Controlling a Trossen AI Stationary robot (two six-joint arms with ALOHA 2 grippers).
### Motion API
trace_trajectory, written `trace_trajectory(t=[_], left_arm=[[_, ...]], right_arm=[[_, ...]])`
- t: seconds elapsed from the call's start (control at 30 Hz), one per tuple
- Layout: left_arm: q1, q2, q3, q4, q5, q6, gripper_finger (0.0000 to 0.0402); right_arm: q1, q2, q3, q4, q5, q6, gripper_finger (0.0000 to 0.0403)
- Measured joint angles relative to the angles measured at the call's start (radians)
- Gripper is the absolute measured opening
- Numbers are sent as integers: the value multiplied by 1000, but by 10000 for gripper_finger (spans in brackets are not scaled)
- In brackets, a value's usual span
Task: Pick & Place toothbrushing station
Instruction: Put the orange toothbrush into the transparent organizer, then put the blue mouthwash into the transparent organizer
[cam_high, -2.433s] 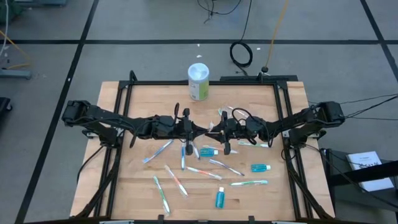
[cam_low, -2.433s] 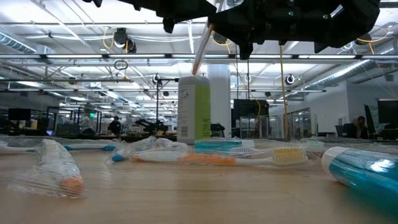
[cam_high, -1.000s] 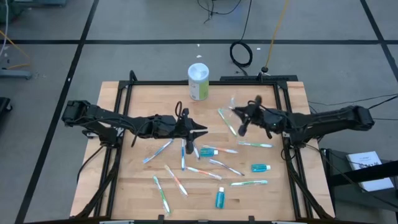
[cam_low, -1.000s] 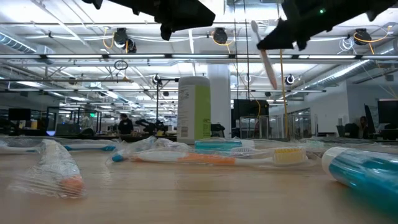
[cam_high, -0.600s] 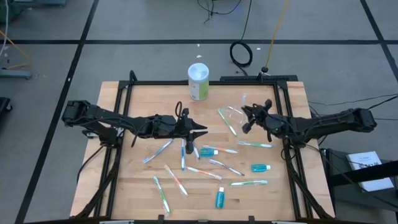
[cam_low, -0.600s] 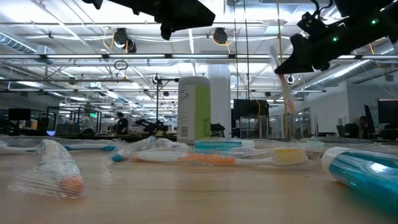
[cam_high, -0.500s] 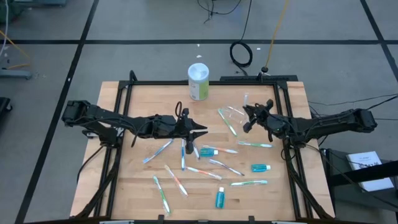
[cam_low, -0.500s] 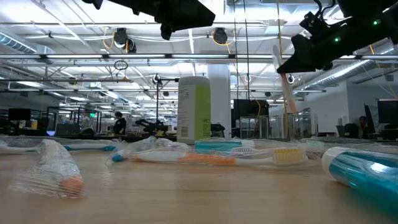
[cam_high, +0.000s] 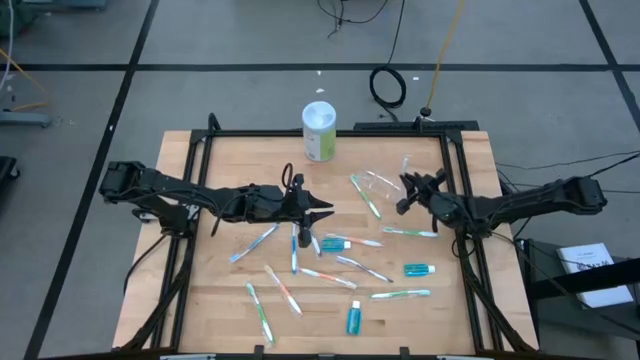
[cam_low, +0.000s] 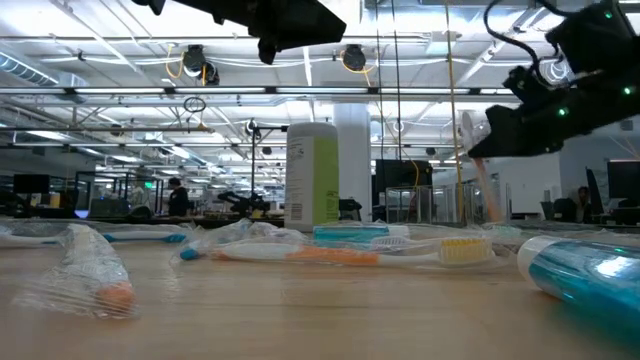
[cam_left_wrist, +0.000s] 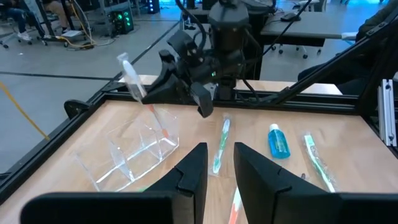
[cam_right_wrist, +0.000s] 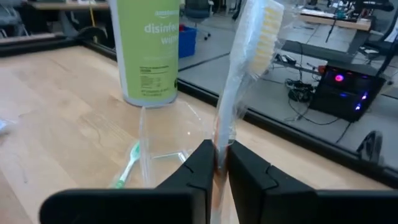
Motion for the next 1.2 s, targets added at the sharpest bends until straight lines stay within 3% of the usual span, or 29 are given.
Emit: trace_trajectory(t=[0.17, 0.43, 0.63, 0.83, 1.0, 1.2], left_arm=[[0, 0, 0, -20, 0, 0, 85], [0, 0, 0, -47, 0, 0, 86], [0, 0, 0, -58, 0, -2, 85], [-6, 0, 0, -138, 2, -11, 85], [-24, 16, 0, -148, 75, -27, 86], [-52, 97, 0, -137, 89, -35, 86]], right_arm=[[0, -1, -67, 147, -1, -69, 55], [1, 0, -47, 135, -81, -134, 118], [2, -6, -12, 157, -77, -260, 156], [21, -18, 77, 129, -81, -310, 168], [103, -18, 156, 10, -89, -315, 169], [210, -18, 209, 24, -114, -338, 169]])
